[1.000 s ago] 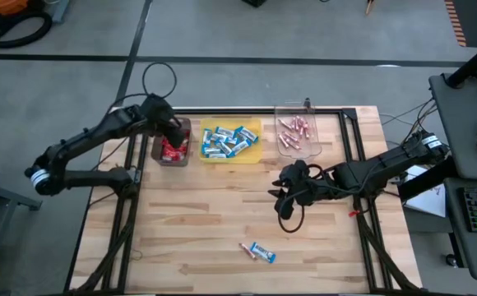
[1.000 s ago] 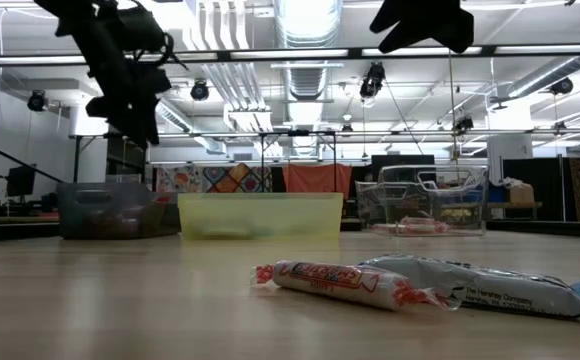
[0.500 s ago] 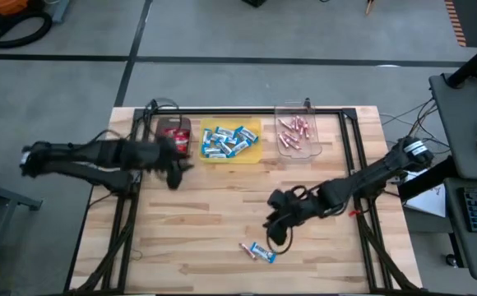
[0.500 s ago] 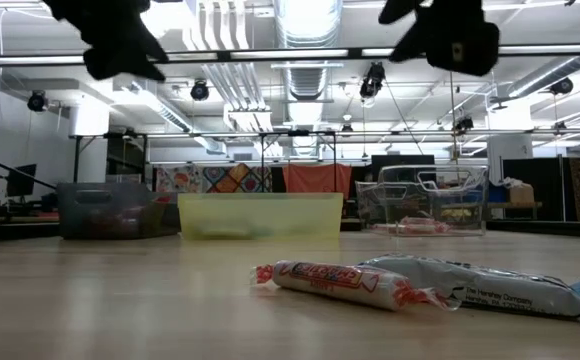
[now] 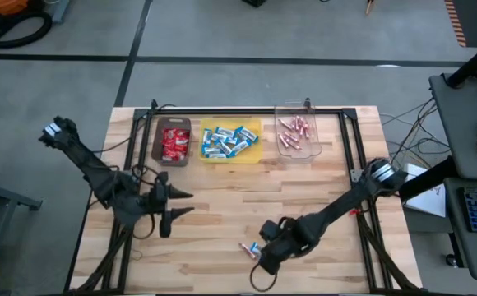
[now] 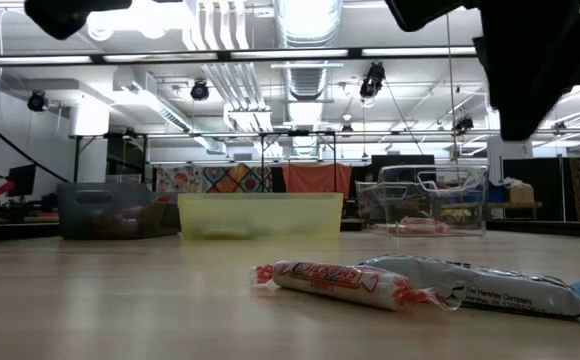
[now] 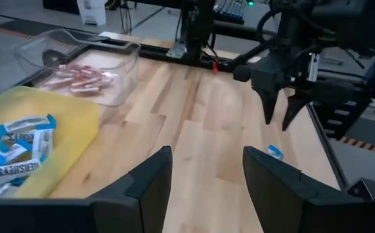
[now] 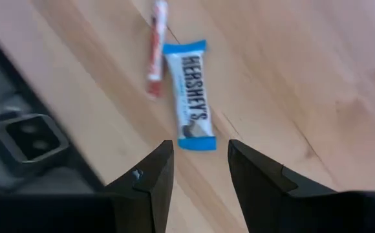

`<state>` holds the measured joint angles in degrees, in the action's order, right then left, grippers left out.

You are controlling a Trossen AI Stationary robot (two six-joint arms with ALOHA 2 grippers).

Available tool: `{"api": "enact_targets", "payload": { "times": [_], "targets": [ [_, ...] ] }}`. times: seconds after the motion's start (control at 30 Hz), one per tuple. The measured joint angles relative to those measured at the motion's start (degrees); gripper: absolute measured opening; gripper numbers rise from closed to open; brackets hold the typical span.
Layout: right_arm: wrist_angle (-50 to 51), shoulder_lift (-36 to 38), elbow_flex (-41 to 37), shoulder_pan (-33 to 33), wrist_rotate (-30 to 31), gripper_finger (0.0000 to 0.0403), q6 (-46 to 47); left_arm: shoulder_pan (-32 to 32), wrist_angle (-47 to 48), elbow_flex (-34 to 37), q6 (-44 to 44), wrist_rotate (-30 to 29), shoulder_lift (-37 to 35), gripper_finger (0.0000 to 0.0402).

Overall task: Sort candy
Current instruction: Put the white candy into the yellow bin

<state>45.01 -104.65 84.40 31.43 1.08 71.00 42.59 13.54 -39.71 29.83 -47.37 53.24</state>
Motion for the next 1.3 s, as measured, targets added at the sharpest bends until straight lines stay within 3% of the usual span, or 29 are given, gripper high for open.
{"api": "enact_targets", "payload": {
  "times": [0.27,0.4,0.57,0.77,0.9,1.2,1.3],
  "targets": [
    [3.96,-11.59,10.56,1.9,0.42,0.0142,-12.12,0.99,-0.62,-2.02,0.84,-0.12,6.67,0.0173],
    [4.28,-14.75,12.93,1.83,0.72,0.0163,-12.49,0.96,-0.59,-3.64,-0.36,-0.1,9.14,0.0173],
    [6.79,-16.91,14.6,1.83,5.63,0.019,-12.55,0.96,-0.6,-5.95,-2.33,-0.12,11.63,0.0173],
    [6.9,-19.05,13.96,1.83,6.86,0.0192,-13.03,0.92,-0.61,-8.27,-5.15,-0.14,13.9,0.0173],
    [6.49,-19.71,13.64,1.98,8.0,0.0167,-14.25,0.92,-0.67,-9.17,-6.11,-0.14,15.17,0.0173],
    [6.6,-19.71,12.94,1.98,11.15,0.0033,-18.12,0.92,-0.66,-9.32,-5.81,-0.14,17.21,0.0173],
    [6.75,-19.45,12.85,1.86,11.41,0.0014,-18.65,0.92,-0.65,-9.32,-5.47,-0.14,17.62,0.0173]
  ]
}}
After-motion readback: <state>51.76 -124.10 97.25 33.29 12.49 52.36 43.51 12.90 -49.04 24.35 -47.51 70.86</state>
